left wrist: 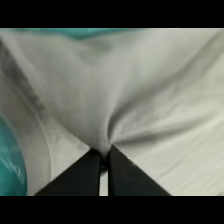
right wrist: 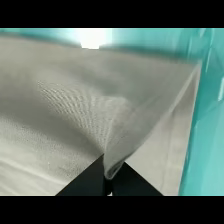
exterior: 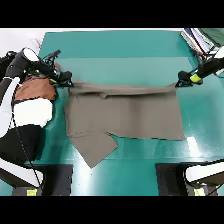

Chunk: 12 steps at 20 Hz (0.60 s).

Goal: Fold the shirts.

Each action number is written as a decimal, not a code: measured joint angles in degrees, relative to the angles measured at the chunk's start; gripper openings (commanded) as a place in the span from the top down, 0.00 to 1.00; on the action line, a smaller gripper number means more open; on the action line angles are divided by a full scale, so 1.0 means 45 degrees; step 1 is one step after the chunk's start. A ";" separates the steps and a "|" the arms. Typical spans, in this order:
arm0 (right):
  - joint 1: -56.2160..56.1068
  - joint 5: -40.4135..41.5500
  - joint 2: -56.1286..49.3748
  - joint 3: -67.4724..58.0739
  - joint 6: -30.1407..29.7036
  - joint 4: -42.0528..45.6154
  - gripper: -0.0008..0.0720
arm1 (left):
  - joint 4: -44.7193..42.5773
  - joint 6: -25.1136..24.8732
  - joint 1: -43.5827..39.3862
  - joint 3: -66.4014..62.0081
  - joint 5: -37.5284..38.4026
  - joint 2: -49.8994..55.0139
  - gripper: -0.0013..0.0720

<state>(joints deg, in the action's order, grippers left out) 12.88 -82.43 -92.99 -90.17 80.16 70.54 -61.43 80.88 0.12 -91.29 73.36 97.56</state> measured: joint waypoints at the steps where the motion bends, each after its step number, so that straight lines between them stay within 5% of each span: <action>1: 0.0000 0.0175 0.0087 0.0554 -0.0024 0.0000 0.92 | -0.0039 -0.0029 0.0010 0.0350 0.0131 0.0015 0.94; 2: 0.0000 0.0282 0.0165 0.1001 -0.0029 -0.0005 0.59 | -0.0044 -0.0049 0.0024 0.0665 0.0126 0.0010 0.51; 3: 0.0000 0.0379 0.0233 0.1394 -0.0039 -0.0019 0.48 | -0.0087 -0.0044 0.0034 0.0981 0.0136 0.0015 0.12; 5: 0.0005 0.0398 0.0325 0.1909 -0.0049 -0.0049 0.48 | -0.0102 0.0063 0.0049 0.1379 0.0185 -0.0024 0.23; 12: 0.0665 -0.0155 0.3113 0.3619 -0.0228 -0.0010 0.48 | -0.1826 0.1035 0.0058 0.4352 0.0389 -0.3667 0.23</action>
<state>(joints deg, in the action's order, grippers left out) 15.88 -83.13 -78.98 -73.89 79.13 70.50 -69.65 85.54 0.38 -71.70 75.11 81.06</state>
